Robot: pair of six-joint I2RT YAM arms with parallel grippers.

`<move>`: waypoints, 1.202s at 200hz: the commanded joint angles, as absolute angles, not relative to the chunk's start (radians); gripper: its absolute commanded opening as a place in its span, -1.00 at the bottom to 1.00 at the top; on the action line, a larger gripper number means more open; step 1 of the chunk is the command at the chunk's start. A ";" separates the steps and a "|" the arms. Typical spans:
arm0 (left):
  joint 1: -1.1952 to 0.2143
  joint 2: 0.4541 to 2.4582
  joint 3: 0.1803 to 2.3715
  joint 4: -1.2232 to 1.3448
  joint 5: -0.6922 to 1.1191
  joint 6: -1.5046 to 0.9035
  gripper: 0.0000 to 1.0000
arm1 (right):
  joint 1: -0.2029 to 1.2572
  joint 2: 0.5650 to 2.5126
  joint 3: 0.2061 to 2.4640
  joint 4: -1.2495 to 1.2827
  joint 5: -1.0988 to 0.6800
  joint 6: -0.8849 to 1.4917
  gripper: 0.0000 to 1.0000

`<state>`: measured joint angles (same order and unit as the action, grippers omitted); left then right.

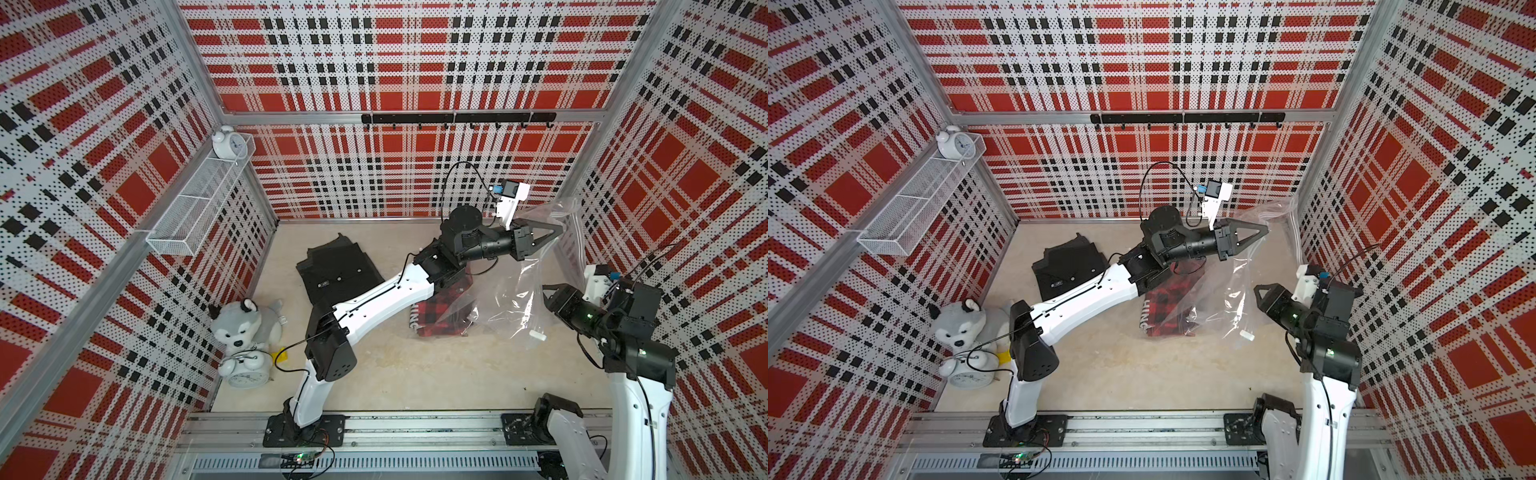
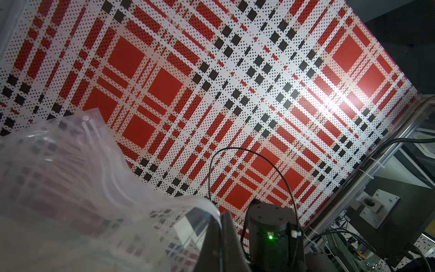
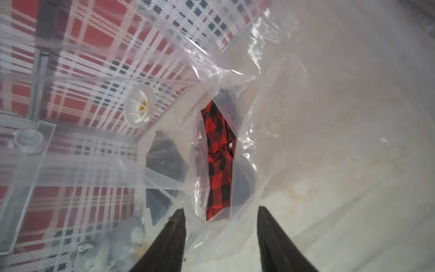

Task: Place the folded shirt into the vacuum bag
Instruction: Adjust the vacuum bag at the center of the board.

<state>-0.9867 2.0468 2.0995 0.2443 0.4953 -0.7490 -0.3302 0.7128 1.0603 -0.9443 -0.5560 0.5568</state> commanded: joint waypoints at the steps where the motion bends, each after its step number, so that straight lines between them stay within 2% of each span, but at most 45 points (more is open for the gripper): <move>1: -0.943 2.062 2.152 0.298 0.463 -0.751 -1.00 | -0.325 0.682 1.133 -0.960 -0.561 0.537 0.17; 51: -0.891 2.102 2.182 0.302 0.469 -0.773 -1.00 | -0.325 0.653 1.207 -0.960 -0.667 0.533 0.45; 73: -0.885 2.107 2.184 0.307 0.472 -0.776 -1.00 | -0.325 0.627 1.181 -0.894 -0.769 0.546 0.48; 113: -0.880 2.124 2.200 0.308 0.477 -0.782 -1.00 | -0.325 0.616 1.181 -0.843 -0.816 0.585 0.53; 144: -0.880 2.134 2.202 0.311 0.479 -0.788 -1.00 | -0.321 0.638 1.177 -0.829 -0.832 0.585 0.45; 173: -0.878 2.141 2.207 0.311 0.478 -0.790 -1.00 | -0.305 0.662 1.167 -0.846 -0.838 0.569 0.22; 216: -0.879 2.158 2.221 0.314 0.482 -0.798 -1.00 | -0.262 0.702 1.132 -0.873 -0.828 0.525 0.13; 240: -0.880 2.167 2.229 0.310 0.482 -0.798 -1.00 | -0.192 0.723 1.135 -0.864 -0.761 0.526 0.04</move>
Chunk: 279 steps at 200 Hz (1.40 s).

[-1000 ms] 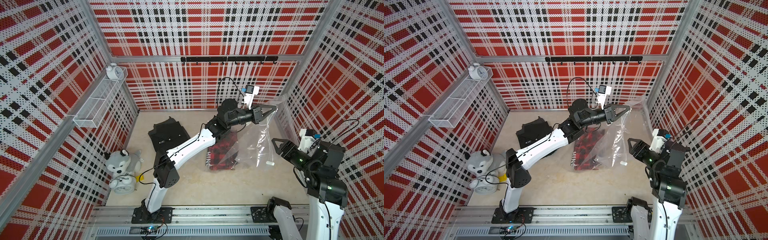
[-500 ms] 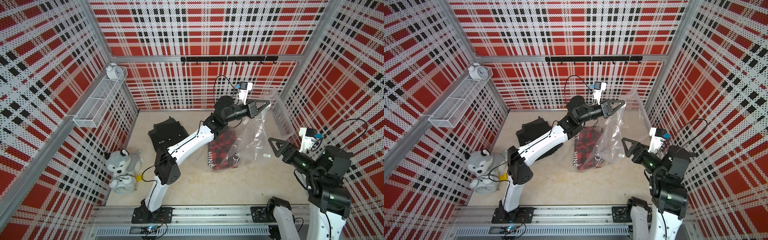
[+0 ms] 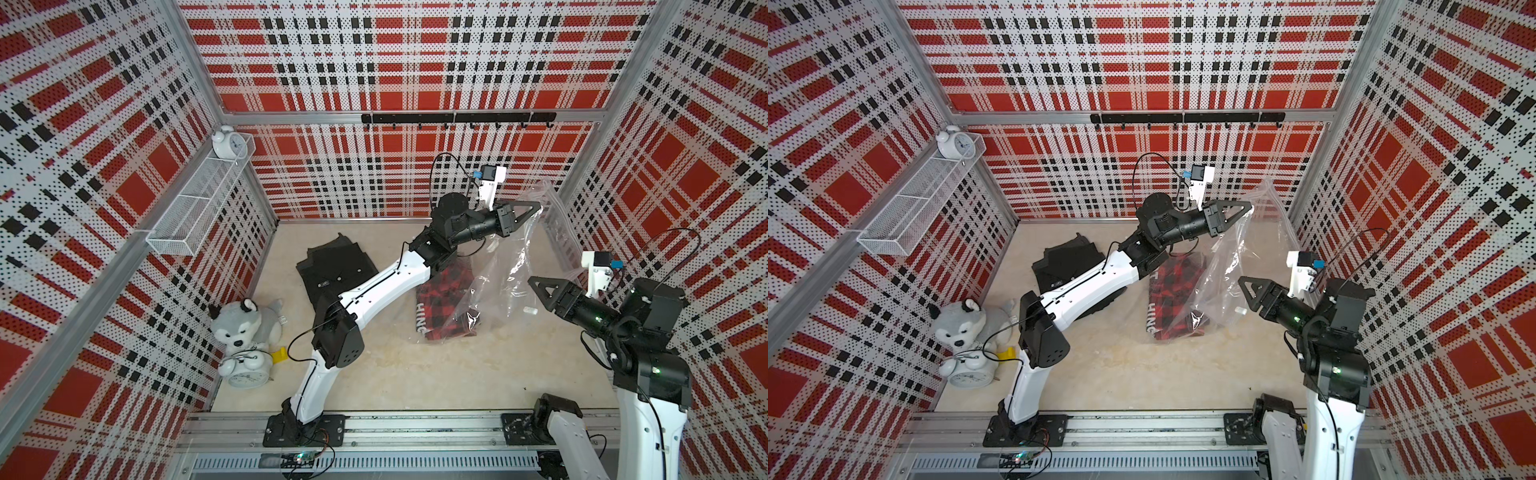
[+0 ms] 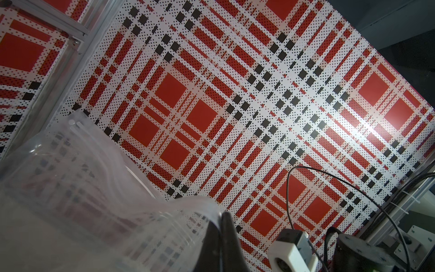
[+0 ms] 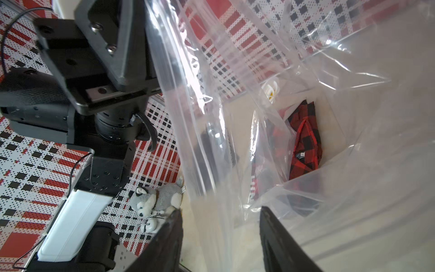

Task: Place the folded shirt into the vacuum bag
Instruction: Adjust the vacuum bag at the center of the board.

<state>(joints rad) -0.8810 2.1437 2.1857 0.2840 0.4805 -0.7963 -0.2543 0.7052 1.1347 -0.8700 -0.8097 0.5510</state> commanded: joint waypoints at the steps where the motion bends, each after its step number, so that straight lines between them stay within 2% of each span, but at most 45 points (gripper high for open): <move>1: -0.880 2.167 2.229 0.309 0.482 -0.798 -1.00 | -0.189 0.724 1.136 -0.863 -0.757 0.527 0.04; 47: -0.880 2.186 2.230 0.308 0.482 -0.804 -1.00 | 0.024 0.781 1.142 -0.854 -0.553 0.546 -0.18; 67: -0.877 2.189 2.229 0.310 0.485 -0.804 -1.00 | 0.095 0.811 1.149 -0.867 -0.448 0.569 -0.47; 87: -0.868 2.175 2.207 0.314 0.495 -0.798 -1.00 | 0.106 0.831 1.172 -0.848 -0.428 0.600 -0.78; 95: -0.859 2.157 2.176 0.320 0.497 -0.794 -0.81 | 0.106 0.842 1.197 -0.844 -0.422 0.605 -0.82; 113: -0.827 2.100 2.069 0.352 0.493 -0.790 -0.17 | 0.106 0.884 1.279 -0.854 -0.414 0.607 -0.90; 125: -0.797 2.045 1.976 0.383 0.486 -0.794 0.11 | 0.107 0.916 1.339 -0.861 -0.414 0.611 -0.97; 176: -0.633 1.700 1.459 0.409 0.368 -0.737 0.77 | 0.104 1.055 1.589 -0.894 -0.377 0.618 -1.00; 190: -0.572 1.594 1.296 0.410 0.330 -0.734 0.82 | 0.104 1.097 1.665 -0.920 -0.360 0.605 -1.00; 238: -0.420 1.365 0.803 0.403 0.263 -0.751 0.82 | 0.101 1.264 1.931 -0.910 -0.414 0.644 -1.00; 279: -0.388 1.274 0.566 0.405 0.219 -0.761 0.82 | 0.085 1.339 2.111 -0.942 -0.418 0.660 -1.00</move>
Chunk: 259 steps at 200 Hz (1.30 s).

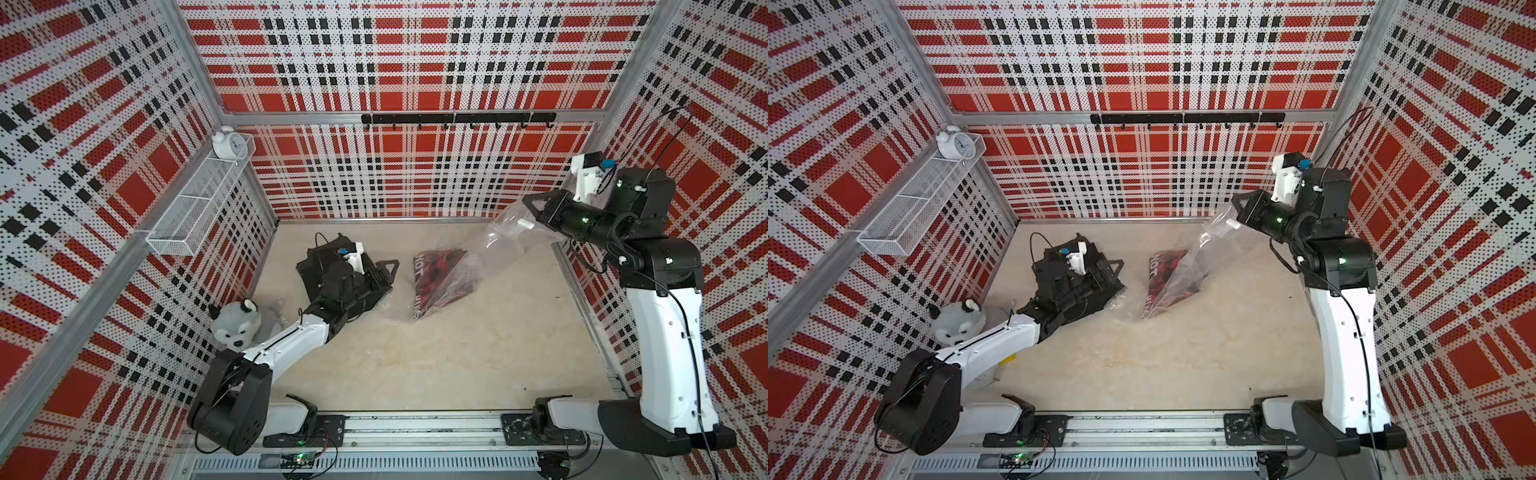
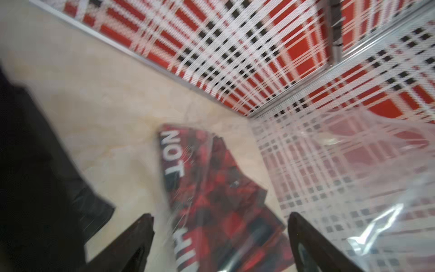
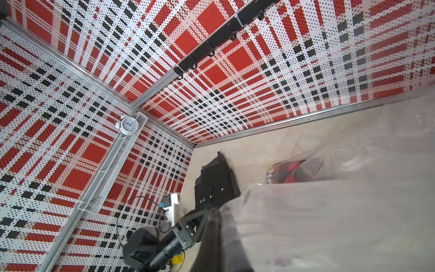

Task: Place the folded shirt into the vacuum bag
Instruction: Adjust the vacuum bag at the center of the board.

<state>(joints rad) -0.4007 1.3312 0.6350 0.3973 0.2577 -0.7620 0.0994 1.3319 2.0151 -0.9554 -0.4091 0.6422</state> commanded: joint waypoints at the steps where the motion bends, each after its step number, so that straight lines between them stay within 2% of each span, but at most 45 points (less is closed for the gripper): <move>1: -0.388 1.273 0.561 0.405 0.219 -0.762 0.82 | 0.084 1.341 2.114 -0.940 -0.419 0.661 -1.00; 27: -0.389 1.263 0.492 0.422 0.250 -0.768 0.82 | 0.082 1.405 2.225 -0.926 -0.473 0.698 -1.00; 93: -0.364 1.286 0.365 0.590 0.297 -0.847 0.83 | 0.035 1.479 2.319 -0.829 -0.590 0.786 -1.00; 131: -0.372 1.404 0.390 0.740 0.360 -0.926 0.81 | -0.026 1.498 2.339 -0.690 -0.723 0.896 -1.00; 158: -0.387 1.451 0.433 0.782 0.360 -0.957 0.79 | -0.055 1.493 2.407 -0.682 -0.770 0.937 -1.00; 198: -0.394 1.479 0.472 0.872 0.368 -1.020 0.75 | -0.129 1.418 2.376 -0.635 -0.846 0.979 -1.00; 224: -0.394 1.454 0.476 0.925 0.355 -1.062 0.64 | -0.187 1.383 2.311 -0.613 -0.883 0.988 -1.00; 239: -0.401 1.442 0.480 0.924 0.339 -1.069 0.65 | -0.221 1.374 2.309 -0.572 -0.913 1.022 -1.00; 259: -0.420 1.463 0.497 0.925 0.345 -1.074 0.79 | -0.272 1.388 2.334 -0.524 -0.961 1.077 -1.00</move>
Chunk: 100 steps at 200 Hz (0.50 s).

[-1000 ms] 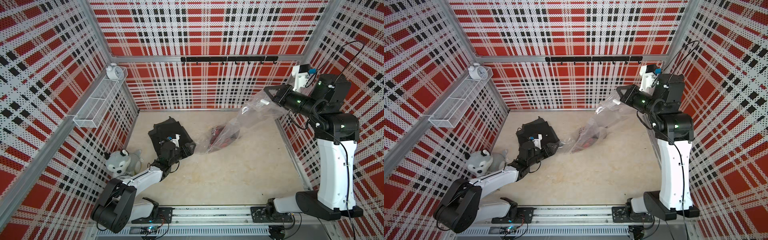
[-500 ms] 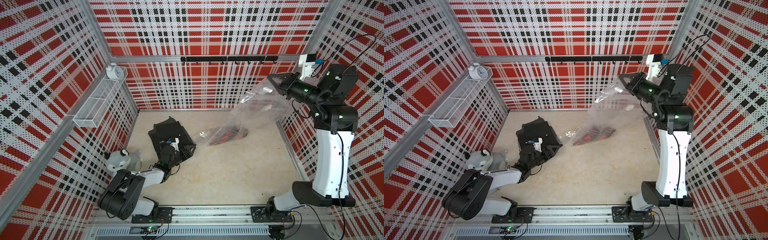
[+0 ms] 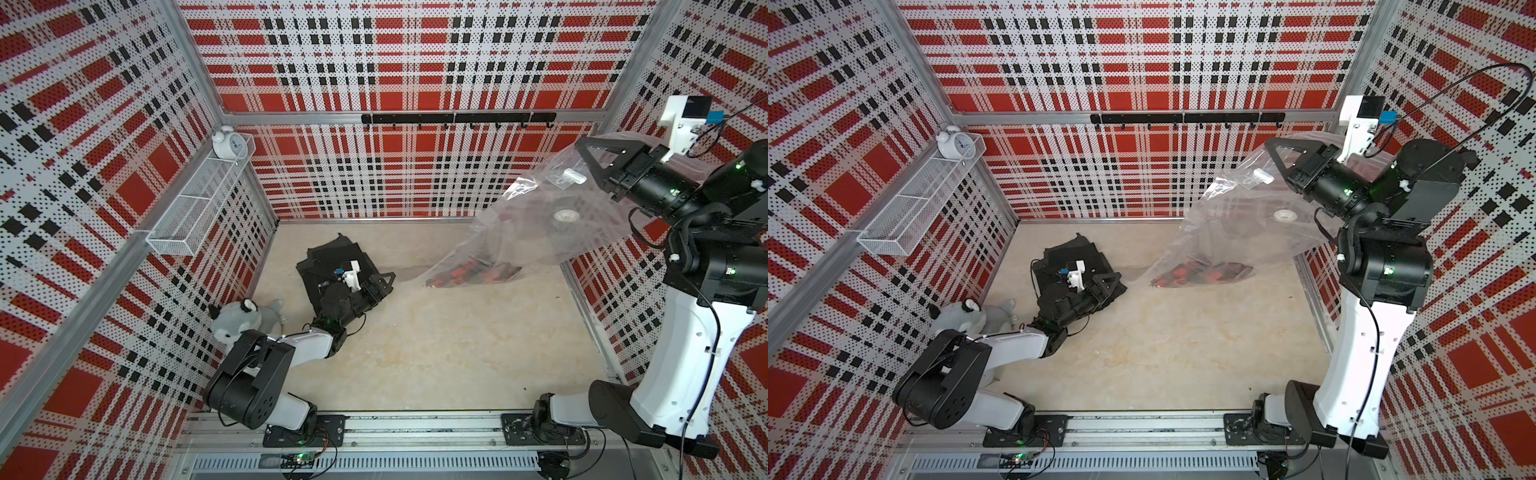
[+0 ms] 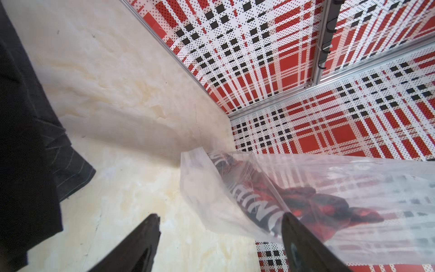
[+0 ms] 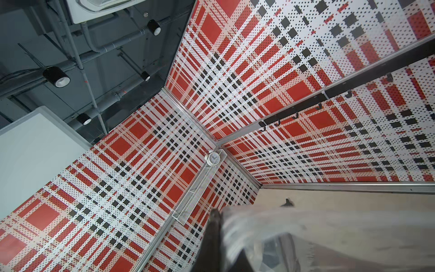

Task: Place the folded shirt into the vacuum bag
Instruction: Adjust the vacuum bag at the center of the board.

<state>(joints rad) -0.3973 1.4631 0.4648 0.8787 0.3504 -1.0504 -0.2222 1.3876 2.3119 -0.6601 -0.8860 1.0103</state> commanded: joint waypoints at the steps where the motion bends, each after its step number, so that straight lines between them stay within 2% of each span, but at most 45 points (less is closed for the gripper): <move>1: -0.422 1.465 0.498 0.925 0.344 -1.074 0.80 | -0.275 1.389 2.335 -0.523 -0.962 1.079 -1.00; 10: -0.434 1.478 0.498 0.925 0.338 -1.080 0.86 | -0.293 1.395 2.340 -0.511 -0.977 1.095 -1.00; 19: -0.446 1.491 0.499 0.929 0.332 -1.083 1.00 | -0.304 1.398 2.337 -0.501 -0.987 1.105 -1.00; 70: -0.519 1.594 0.570 0.956 0.371 -1.116 1.00 | -0.341 1.394 2.298 -0.452 -1.020 1.141 -1.00; 100: -0.552 1.663 0.583 0.961 0.386 -1.155 0.74 | -0.377 1.417 2.322 -0.371 -1.049 1.219 -1.00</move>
<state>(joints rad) -0.5270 1.6218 0.5686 0.9302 0.3595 -1.1225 -0.3496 1.4082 2.2936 -0.5083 -1.0164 1.1507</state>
